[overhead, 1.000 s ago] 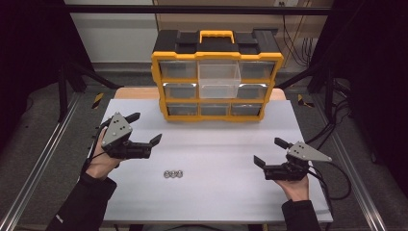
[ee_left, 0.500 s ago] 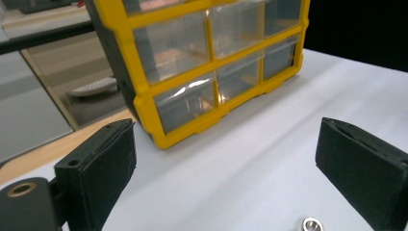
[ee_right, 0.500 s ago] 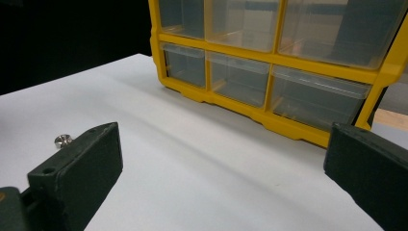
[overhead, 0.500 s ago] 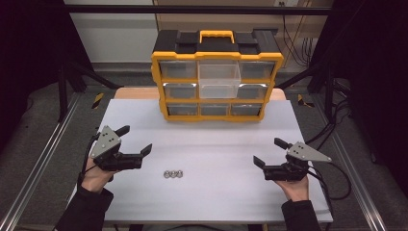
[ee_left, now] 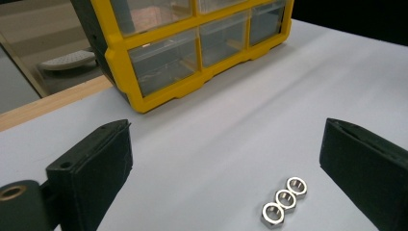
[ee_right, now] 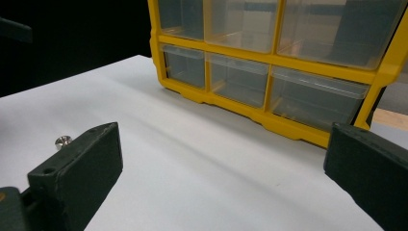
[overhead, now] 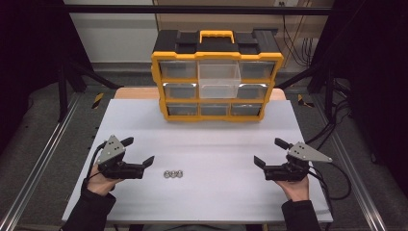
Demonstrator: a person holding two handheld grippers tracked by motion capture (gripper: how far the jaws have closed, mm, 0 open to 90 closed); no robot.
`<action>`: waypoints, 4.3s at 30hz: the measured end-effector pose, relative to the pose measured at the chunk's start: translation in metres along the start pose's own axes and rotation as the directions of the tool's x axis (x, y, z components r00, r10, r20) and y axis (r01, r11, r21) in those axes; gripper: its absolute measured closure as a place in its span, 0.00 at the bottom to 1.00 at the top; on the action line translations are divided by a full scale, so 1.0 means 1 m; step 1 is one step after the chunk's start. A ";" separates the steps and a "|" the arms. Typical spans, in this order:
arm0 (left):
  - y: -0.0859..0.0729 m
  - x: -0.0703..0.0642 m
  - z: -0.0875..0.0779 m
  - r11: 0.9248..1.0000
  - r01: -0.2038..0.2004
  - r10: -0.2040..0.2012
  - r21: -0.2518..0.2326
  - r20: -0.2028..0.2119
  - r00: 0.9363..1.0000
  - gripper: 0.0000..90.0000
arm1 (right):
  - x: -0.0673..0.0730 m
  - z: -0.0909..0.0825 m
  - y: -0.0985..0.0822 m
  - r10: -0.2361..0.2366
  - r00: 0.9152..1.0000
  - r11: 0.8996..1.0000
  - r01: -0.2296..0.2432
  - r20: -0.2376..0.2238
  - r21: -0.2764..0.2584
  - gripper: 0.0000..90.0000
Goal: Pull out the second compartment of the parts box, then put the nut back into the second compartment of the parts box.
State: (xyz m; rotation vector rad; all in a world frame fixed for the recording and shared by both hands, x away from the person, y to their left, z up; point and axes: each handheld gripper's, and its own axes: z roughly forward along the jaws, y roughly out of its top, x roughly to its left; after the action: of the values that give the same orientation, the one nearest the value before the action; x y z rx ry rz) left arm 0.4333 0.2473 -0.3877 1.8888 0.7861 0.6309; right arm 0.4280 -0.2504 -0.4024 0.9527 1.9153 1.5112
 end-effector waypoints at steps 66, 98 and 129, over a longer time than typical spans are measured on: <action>-0.045 -0.028 0.072 0.915 -0.030 -0.032 0.402 0.148 0.989 0.35 | 0.000 0.001 -0.001 0.002 1.000 1.000 -0.002 0.005 0.013 0.00; -0.047 -0.032 0.081 0.892 -0.060 -0.030 0.448 0.191 0.981 0.72 | 0.001 0.001 -0.001 -0.003 1.000 1.000 0.003 -0.001 0.016 0.00; -0.025 -0.035 0.060 0.912 -0.081 0.007 0.402 0.182 0.983 0.77 | 0.001 0.002 -0.002 -0.002 1.000 1.000 0.002 -0.007 0.023 0.00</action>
State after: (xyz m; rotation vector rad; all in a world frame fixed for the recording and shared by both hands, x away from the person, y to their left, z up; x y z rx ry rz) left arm 0.4467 0.1951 -0.4384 2.3142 0.8052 0.3311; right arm 0.4285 -0.2482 -0.4051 0.9569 1.9424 1.4961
